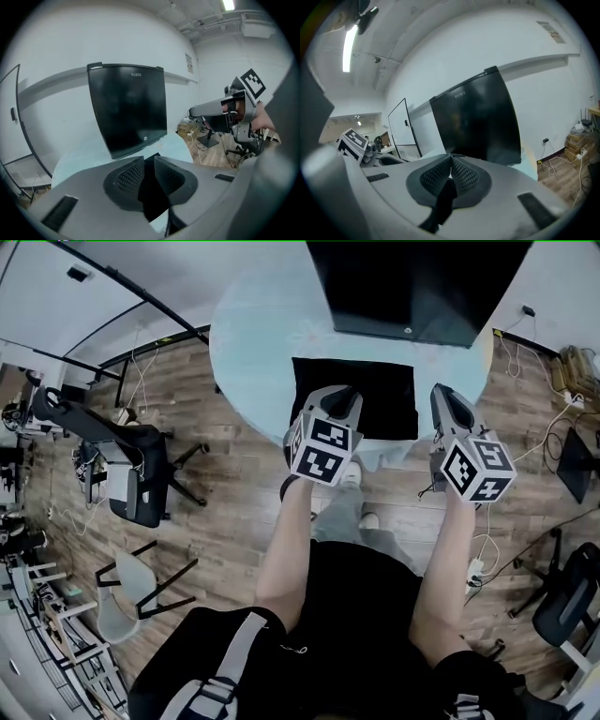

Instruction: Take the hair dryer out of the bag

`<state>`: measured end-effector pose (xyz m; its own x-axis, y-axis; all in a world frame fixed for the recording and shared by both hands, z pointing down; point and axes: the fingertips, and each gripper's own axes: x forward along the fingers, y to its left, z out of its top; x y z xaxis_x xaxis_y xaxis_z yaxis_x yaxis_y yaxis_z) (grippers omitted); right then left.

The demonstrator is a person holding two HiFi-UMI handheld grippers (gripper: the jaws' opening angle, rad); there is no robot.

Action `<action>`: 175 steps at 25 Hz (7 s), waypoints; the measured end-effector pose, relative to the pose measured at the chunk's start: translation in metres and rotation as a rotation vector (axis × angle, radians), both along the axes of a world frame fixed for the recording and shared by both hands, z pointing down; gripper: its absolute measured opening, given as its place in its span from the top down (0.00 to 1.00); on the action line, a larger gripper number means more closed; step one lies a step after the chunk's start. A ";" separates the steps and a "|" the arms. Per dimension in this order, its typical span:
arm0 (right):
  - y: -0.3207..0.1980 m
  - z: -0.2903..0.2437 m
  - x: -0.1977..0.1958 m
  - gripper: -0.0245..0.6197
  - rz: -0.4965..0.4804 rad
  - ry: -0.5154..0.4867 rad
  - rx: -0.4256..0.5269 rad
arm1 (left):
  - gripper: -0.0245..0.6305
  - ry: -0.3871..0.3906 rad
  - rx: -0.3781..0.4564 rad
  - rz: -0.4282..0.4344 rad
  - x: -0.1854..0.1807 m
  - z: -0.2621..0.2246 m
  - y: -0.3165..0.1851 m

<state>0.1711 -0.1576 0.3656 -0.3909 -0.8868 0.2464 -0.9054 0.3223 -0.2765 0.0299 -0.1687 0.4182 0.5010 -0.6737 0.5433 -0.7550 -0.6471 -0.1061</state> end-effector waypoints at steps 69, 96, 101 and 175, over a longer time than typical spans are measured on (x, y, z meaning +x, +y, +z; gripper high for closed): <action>-0.065 0.158 -0.031 0.96 -0.056 -0.039 -0.483 | 0.94 -0.178 -0.068 0.089 -0.024 0.102 -0.106; -0.090 0.227 -0.044 0.76 0.042 -0.070 -0.651 | 0.94 -0.106 -0.143 0.233 -0.035 0.111 -0.088; -0.095 0.230 -0.048 0.88 0.054 -0.034 -0.660 | 0.87 -0.037 -0.186 0.255 -0.045 0.107 -0.080; -0.034 0.175 0.110 0.92 0.372 -0.308 -0.555 | 0.96 -0.277 -0.459 -0.144 -0.176 0.220 -0.007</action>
